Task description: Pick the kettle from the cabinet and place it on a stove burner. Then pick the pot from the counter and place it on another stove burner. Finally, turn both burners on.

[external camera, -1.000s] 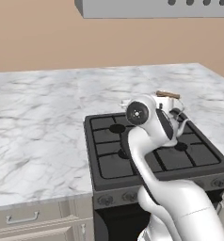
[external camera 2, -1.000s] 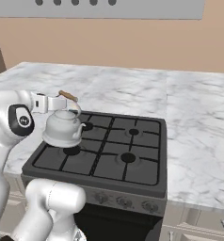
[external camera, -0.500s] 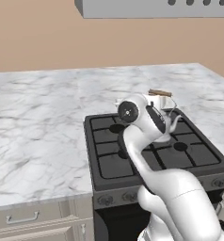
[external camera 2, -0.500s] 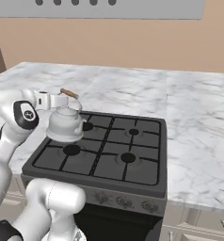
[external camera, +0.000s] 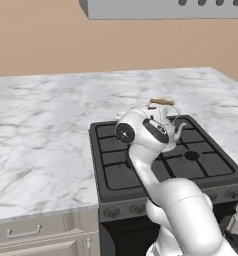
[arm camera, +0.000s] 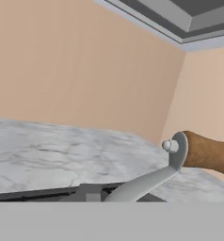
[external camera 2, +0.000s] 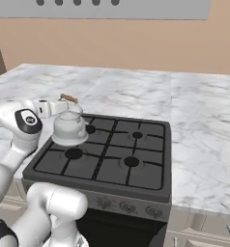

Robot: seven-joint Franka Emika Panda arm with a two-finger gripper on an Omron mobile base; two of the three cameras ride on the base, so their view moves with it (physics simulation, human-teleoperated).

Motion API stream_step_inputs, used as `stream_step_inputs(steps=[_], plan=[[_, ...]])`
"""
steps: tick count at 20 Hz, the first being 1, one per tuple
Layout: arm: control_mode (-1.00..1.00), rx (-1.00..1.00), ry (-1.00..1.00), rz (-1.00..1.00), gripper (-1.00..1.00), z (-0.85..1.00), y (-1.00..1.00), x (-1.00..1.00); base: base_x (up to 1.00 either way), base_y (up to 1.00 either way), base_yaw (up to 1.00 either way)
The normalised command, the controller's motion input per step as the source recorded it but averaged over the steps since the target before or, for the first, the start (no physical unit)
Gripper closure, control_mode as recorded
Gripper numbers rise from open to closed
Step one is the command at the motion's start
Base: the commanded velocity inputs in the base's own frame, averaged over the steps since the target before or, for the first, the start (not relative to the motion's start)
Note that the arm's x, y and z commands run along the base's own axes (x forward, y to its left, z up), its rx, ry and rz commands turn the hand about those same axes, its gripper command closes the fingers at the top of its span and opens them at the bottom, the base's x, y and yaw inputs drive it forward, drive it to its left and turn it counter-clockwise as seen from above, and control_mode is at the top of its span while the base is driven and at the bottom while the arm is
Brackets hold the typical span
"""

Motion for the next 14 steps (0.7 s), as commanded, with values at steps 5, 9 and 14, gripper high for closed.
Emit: stream_step_inputs(steps=[5,9,14], plan=[[-1.0,-0.03,0.0,0.0,1.0,-0.01,0.0,0.09,0.0,0.0,0.0],[-1.0,-0.01,0.0,0.0,1.0,0.0,0.03,0.24,0.0,0.0,0.0],[-1.0,0.0,0.0,-0.01,1.0,0.0,0.14,0.29,0.0,0.0,0.0]])
